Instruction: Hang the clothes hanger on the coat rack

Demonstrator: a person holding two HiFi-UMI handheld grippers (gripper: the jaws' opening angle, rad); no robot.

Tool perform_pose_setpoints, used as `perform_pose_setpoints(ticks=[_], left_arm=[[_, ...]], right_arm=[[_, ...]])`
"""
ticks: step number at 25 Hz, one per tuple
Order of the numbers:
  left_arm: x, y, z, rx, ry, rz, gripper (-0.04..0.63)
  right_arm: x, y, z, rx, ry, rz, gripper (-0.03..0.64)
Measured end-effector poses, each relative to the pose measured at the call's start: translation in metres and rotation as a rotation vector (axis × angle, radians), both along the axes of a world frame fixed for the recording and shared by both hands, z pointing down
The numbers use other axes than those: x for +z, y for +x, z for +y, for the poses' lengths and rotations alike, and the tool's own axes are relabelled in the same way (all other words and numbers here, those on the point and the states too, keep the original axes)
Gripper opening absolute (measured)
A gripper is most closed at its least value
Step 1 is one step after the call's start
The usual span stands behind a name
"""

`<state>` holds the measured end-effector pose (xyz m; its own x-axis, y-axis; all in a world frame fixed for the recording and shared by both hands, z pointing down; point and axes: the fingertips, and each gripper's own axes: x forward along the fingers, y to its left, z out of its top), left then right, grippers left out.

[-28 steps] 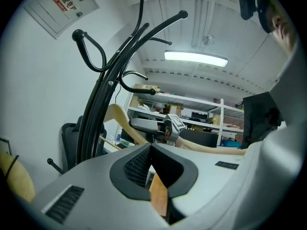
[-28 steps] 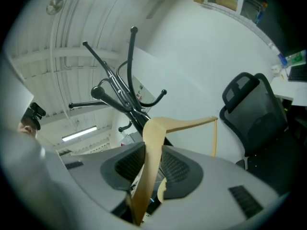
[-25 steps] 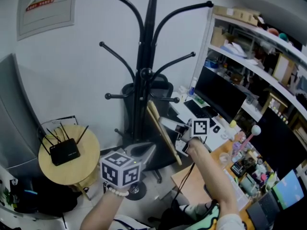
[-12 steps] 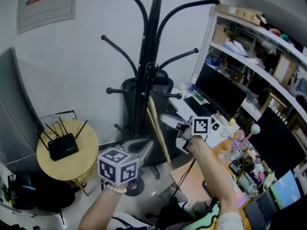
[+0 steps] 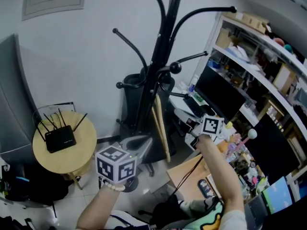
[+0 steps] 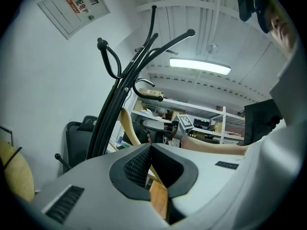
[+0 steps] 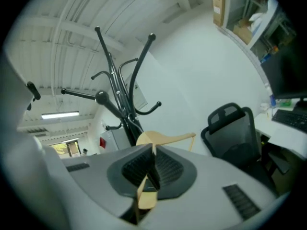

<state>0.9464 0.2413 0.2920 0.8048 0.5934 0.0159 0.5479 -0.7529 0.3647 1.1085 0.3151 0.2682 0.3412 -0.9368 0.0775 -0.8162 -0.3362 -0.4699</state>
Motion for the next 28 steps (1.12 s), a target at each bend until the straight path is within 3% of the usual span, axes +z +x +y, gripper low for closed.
perform_pose_setpoints(ticks=[1,4,8,17,21,28], left_arm=[[-0.001,-0.002,-0.005,-0.005,-0.005,0.007,-0.008],[-0.007,-0.01,-0.018,-0.002,-0.024,0.02,-0.008],[-0.012,-0.022,-0.031,0.009,-0.05,0.036,-0.008],[-0.024,-0.063,-0.057,0.105,-0.085,0.055,-0.008],[-0.023,-0.091,-0.076,0.151,-0.11,0.051,-0.008],[-0.023,-0.137,-0.125,0.183,-0.164,0.065,-0.008]], right_arm=[[-0.004,0.006,0.005,0.057,0.007,-0.019,-0.002],[-0.015,0.022,0.031,0.25,0.069,-0.139,-0.003],[-0.066,0.02,0.051,0.375,0.116,-0.089,-0.003],[-0.195,-0.104,0.013,0.507,0.197,0.166,-0.002],[-0.207,-0.156,-0.015,0.565,0.196,0.241,-0.002],[-0.187,-0.24,-0.064,0.64,0.189,0.263,-0.002]])
